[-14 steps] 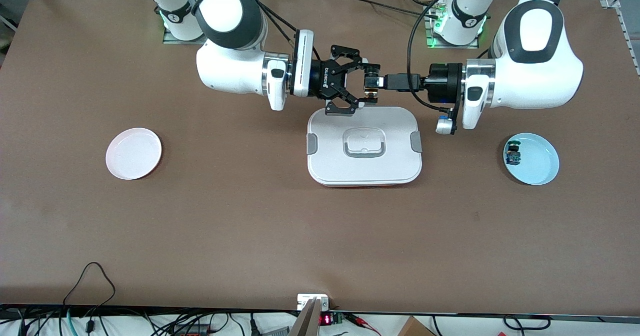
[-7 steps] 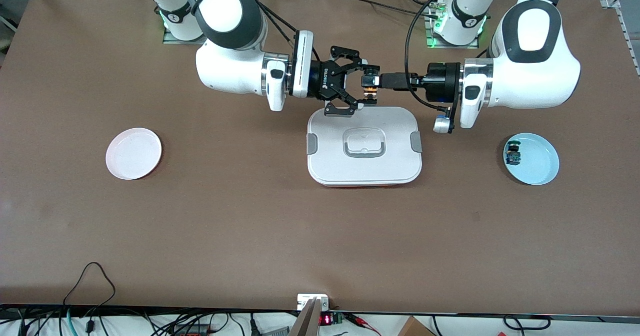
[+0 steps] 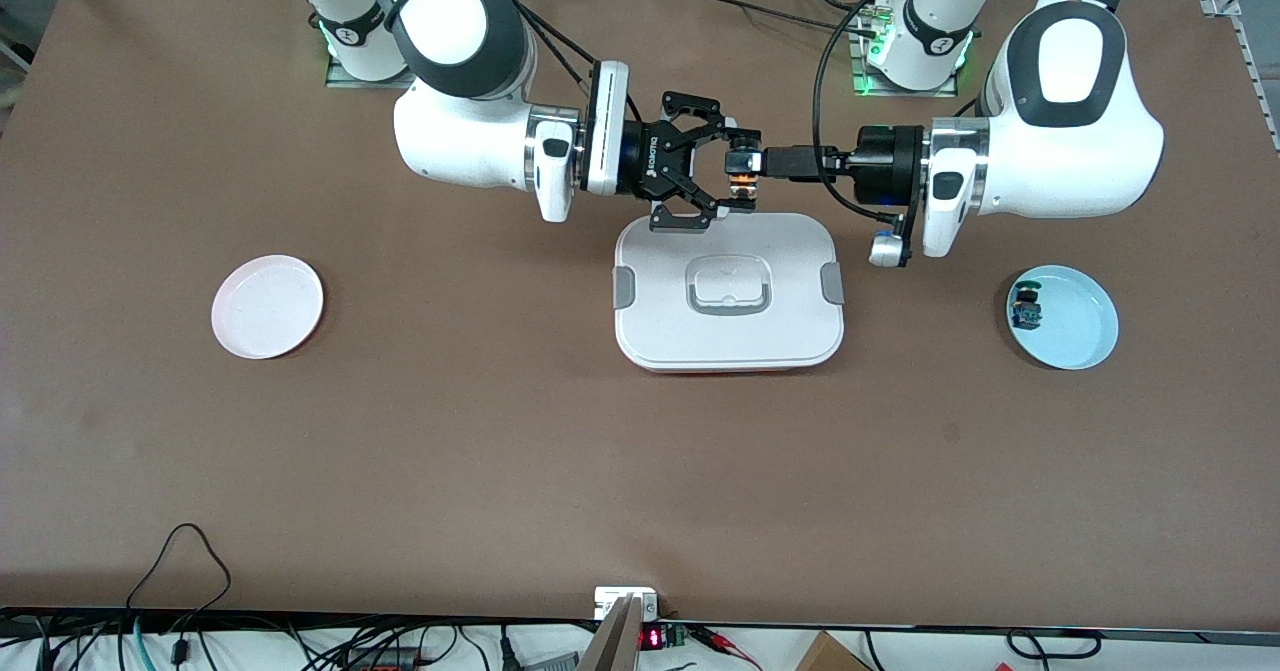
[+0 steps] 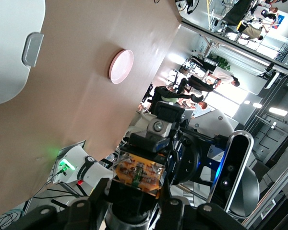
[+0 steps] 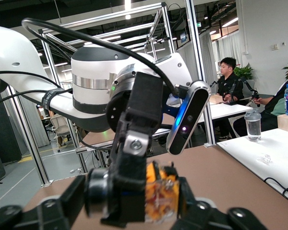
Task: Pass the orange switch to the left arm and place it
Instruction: 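Carry the switch to the blue plate while the right gripper withdraws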
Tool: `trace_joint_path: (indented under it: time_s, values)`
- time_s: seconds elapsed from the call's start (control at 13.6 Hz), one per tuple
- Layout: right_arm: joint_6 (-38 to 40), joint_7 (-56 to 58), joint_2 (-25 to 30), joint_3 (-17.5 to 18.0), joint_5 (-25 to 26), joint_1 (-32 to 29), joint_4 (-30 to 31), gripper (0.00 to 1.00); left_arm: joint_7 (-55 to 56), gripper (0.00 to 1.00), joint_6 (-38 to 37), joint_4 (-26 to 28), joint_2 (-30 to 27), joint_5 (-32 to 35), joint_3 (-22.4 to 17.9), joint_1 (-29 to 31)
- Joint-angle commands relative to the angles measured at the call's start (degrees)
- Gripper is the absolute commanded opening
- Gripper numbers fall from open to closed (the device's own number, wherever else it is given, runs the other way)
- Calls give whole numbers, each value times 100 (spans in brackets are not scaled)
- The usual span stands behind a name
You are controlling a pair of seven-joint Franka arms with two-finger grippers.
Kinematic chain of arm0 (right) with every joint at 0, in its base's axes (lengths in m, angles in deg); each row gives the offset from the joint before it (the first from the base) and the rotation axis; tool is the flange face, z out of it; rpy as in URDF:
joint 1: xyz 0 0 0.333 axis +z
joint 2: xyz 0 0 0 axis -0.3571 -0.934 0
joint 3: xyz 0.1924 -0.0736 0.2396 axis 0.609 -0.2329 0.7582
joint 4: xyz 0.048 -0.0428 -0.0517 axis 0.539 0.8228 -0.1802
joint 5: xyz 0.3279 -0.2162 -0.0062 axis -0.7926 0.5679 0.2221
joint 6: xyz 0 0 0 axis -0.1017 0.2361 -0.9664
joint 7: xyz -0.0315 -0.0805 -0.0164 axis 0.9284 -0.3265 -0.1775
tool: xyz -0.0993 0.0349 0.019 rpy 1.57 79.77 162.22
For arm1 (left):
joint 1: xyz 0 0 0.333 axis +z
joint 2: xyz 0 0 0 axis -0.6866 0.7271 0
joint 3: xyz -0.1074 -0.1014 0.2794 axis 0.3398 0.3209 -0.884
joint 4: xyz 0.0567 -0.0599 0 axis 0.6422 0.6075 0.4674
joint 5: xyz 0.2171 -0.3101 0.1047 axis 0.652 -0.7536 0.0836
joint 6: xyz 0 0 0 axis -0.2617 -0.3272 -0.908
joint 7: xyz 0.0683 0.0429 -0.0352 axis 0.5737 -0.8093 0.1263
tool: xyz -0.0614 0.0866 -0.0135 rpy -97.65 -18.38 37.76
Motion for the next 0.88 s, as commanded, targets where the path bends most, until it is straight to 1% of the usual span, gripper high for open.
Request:
trace_joint_path:
  time_s: [0.0,0.07,0.22,0.37,0.52,0.66,0.74,0.81]
  values:
    - [-299,189,-35,21,-78,55,-83,100,-66,0,-122,53,-87,-118,15,223]
    - [-299,189,-26,21,-78,55,-83,100,-57,0,-218,53,-87,-118,-11,275]
    - [-299,189,-26,21,-69,37,-83,100,-57,0,-568,61,-87,-57,-28,651]
    - [-291,189,-9,21,-61,-15,-66,100,-66,0,-1095,27,-61,590,-20,1266]
    - [-247,145,26,21,-60,-138,13,100,-40,0,-1640,26,44,1066,-28,1916]
    - [-159,172,175,21,-43,-322,284,100,-83,0,-2071,-26,272,2073,-20,2549]
    - [15,180,237,21,-34,-419,416,100,-153,0,-2238,-174,404,2723,-28,2822]
    - [235,198,264,3,-17,-542,539,100,-328,0,-2336,-306,457,3425,-29,2972]
